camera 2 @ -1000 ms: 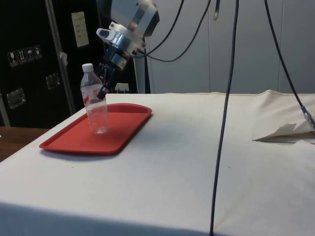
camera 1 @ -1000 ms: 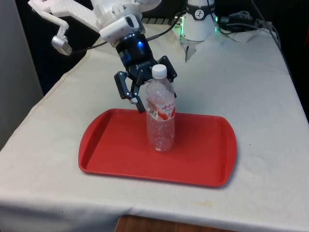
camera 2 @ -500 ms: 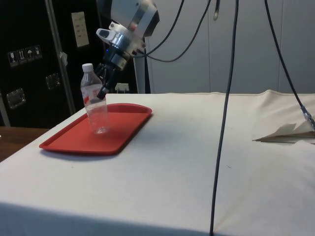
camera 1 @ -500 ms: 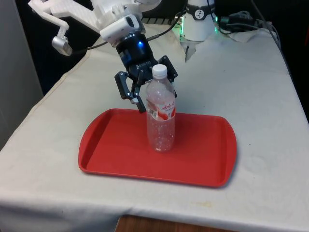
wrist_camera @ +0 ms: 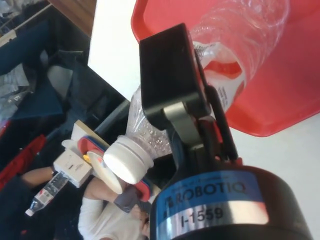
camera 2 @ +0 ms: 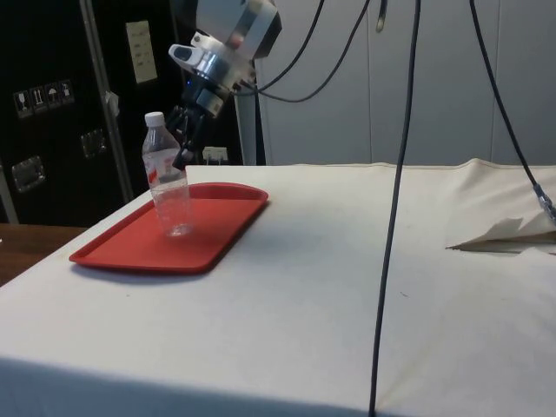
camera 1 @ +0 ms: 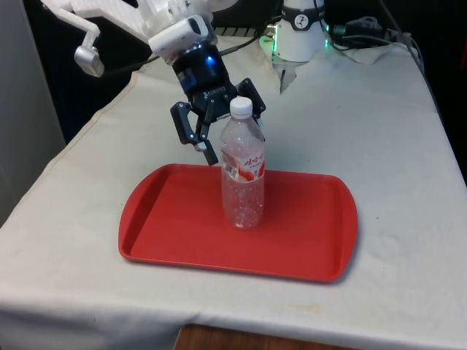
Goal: Place the bottle upright on the tray.
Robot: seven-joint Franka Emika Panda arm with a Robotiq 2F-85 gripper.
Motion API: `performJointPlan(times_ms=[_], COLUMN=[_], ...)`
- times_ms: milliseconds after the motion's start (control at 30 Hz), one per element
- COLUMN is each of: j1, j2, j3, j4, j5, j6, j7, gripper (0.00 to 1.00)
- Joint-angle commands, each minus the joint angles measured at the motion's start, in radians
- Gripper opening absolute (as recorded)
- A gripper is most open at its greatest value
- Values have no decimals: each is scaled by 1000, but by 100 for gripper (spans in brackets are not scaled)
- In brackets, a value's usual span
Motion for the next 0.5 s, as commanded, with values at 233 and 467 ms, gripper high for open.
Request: performJointPlan(times_ms=[233,467], j1=[12,13], j2=[-11,-18], j3=[-15,-17], j4=[-4,0], j5=[-65,-117], j6=[-5,-11], j7=[43,75], gripper=[100,100])
